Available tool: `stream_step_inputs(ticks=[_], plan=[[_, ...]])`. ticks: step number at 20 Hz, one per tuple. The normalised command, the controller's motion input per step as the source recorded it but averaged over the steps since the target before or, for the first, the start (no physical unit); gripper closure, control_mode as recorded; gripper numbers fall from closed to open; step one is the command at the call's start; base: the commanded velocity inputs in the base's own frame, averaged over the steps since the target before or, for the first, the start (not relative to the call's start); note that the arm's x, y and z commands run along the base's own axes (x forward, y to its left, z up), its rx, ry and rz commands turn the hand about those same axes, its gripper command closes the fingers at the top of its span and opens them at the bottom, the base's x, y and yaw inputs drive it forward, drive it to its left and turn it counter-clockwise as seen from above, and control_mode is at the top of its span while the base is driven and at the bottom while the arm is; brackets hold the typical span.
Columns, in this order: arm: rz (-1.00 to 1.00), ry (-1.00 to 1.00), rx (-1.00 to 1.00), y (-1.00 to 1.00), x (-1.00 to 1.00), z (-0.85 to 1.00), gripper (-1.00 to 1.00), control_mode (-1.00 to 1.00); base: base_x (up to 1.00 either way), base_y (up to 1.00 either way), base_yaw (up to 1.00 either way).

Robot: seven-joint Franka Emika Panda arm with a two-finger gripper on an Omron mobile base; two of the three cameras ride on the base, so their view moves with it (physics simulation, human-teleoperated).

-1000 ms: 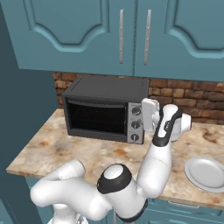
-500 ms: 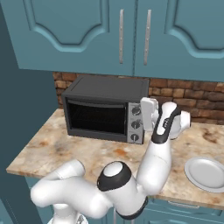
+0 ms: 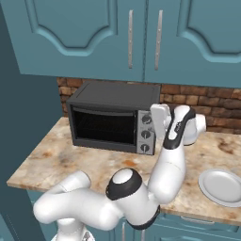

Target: Pull the toaster oven rack outwards. Pick up the baguette from the plate and place it on the toaster oven rack. Close the toaster oven door fully and set the temperature to the lowest setting.

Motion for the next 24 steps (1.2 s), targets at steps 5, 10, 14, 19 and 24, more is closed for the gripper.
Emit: stream_step_inputs(ticks=[5, 10, 14, 19, 24], plan=[[0.0, -0.05, -0.19, 0.03, 0.55, 0.0, 1.0, -1.0, 0.0, 0.0, 0.0], [0.0, -0.02, -0.22, 0.1, 0.53, 0.11, 1.0, -1.0, 0.0, 0.0, 0.0], [0.0, -0.04, -0.28, 0.1, 0.49, 0.11, 1.0, -1.0, 0.0, 0.0, 0.0], [0.0, -0.13, -0.28, 0.11, 0.48, 0.01, 1.0, -1.0, 0.0, 0.0, 0.0], [0.0, -0.23, -0.23, 0.12, 0.42, 0.0, 1.0, -1.0, 0.0, 0.0, 0.0]])
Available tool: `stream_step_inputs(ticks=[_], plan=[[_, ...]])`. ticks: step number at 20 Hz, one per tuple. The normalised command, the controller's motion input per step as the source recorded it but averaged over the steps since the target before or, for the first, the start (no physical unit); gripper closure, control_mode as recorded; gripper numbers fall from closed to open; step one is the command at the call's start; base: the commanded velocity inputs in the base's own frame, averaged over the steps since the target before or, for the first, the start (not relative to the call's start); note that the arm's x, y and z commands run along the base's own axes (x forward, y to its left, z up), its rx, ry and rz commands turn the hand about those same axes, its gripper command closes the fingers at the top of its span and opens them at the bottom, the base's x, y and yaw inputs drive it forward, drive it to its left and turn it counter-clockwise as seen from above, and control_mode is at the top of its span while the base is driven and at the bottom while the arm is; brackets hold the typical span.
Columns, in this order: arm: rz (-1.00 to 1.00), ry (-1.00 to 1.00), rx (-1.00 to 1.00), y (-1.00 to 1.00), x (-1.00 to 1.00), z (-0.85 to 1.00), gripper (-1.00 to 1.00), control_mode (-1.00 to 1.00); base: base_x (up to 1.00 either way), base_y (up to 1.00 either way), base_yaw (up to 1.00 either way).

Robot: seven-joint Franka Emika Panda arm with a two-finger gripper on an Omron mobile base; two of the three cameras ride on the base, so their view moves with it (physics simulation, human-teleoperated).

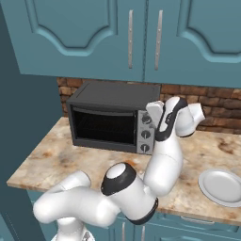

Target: Pull the toaster oven rack outwards. Pick up the baguette from the plate and place it on the toaster oven rack. Close the toaster oven door fully and set the temperature to the lowest setting.

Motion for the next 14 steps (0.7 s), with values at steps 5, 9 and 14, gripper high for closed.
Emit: stream_step_inputs(ticks=[5, 9, 14], plan=[[0.0, -0.24, -0.21, 0.15, 0.42, 0.0, 1.0, -1.0, 0.0, 0.0, 0.0], [0.0, -0.23, -0.22, 0.19, 0.38, 0.02, 1.0, -1.0, 0.0, 0.0, 0.0], [0.0, -0.25, -0.25, 0.26, 0.37, 0.12, 1.0, -1.0, 0.0, 0.0, 0.0]])
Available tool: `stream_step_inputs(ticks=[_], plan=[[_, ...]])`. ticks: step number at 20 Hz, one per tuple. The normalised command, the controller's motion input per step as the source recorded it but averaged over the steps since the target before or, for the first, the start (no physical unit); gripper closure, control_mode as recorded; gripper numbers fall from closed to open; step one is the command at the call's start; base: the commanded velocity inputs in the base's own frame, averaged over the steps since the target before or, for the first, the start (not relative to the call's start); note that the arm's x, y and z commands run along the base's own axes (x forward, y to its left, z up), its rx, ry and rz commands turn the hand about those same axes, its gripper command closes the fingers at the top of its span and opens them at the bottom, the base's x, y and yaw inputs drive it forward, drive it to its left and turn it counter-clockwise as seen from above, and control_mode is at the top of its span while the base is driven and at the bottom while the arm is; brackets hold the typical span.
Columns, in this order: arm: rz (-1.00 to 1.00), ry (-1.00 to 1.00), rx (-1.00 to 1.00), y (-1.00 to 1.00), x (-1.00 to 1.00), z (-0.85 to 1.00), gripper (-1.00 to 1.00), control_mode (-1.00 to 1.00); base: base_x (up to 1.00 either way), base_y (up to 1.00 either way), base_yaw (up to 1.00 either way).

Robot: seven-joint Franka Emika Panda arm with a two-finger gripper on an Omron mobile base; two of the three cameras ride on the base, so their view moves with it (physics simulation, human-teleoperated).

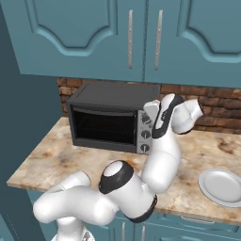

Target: Pull the toaster oven rack outwards. Pick up the baguette from the plate and place it on the toaster oven rack. Close the toaster oven door fully and set the temperature to the lowest setting.

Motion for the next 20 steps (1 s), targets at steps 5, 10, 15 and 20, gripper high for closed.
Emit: stream_step_inputs(ticks=[5, 10, 15, 20], plan=[[-0.02, -0.29, -0.3, 0.28, 0.43, 0.19, 1.0, -1.0, 0.0, 0.0, 0.0], [-0.1, -0.39, -0.32, 0.27, 0.34, 0.19, 1.0, -1.0, 0.0, 0.0, 0.0], [-0.13, -0.42, -0.32, 0.29, 0.35, 0.23, 1.0, -1.0, 0.0, 0.0, 0.0], [-0.15, -0.47, -0.33, 0.38, 0.34, 0.24, 1.0, -1.0, 0.0, 0.0, 0.0]])
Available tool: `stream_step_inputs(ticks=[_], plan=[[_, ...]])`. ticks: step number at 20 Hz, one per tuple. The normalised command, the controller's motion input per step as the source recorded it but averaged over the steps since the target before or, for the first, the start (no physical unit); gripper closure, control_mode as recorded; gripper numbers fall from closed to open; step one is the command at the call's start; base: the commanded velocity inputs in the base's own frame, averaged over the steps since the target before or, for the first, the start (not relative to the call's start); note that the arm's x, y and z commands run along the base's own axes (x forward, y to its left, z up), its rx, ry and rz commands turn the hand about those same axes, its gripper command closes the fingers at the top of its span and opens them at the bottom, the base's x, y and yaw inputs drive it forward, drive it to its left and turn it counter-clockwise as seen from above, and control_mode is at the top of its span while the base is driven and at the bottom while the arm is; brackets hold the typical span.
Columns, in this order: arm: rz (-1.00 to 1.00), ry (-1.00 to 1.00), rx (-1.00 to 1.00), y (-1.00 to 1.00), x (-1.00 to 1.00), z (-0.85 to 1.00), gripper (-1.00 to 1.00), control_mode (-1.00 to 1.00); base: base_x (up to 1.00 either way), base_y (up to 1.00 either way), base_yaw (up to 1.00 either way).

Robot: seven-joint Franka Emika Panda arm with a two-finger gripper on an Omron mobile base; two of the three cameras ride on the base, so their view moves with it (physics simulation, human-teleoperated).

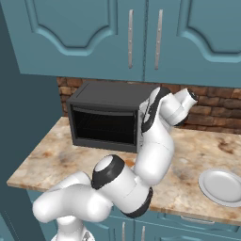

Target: Pull the toaster oven rack outwards. Pick up the baguette from the plate and place it on the toaster oven rack. Close the toaster oven door fully and set the temperature to the lowest setting.

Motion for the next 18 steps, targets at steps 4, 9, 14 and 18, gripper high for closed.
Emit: stream_step_inputs(ticks=[4, 9, 14, 18], plan=[[-0.17, -0.57, -0.35, 0.46, 0.29, 0.23, 1.0, -1.0, 0.0, 0.0, 0.0], [-0.2, -0.75, -0.31, 0.53, 0.19, 0.04, 1.0, -1.0, 0.0, 0.0, 0.0], [-0.22, -0.93, -0.19, 0.41, 0.1, 0.0, 1.0, -1.0, 0.0, 0.0, 0.0], [-0.22, -1.0, -0.12, 0.34, 0.06, -0.05, 1.0, -1.0, 0.0, 0.0, 0.0]])
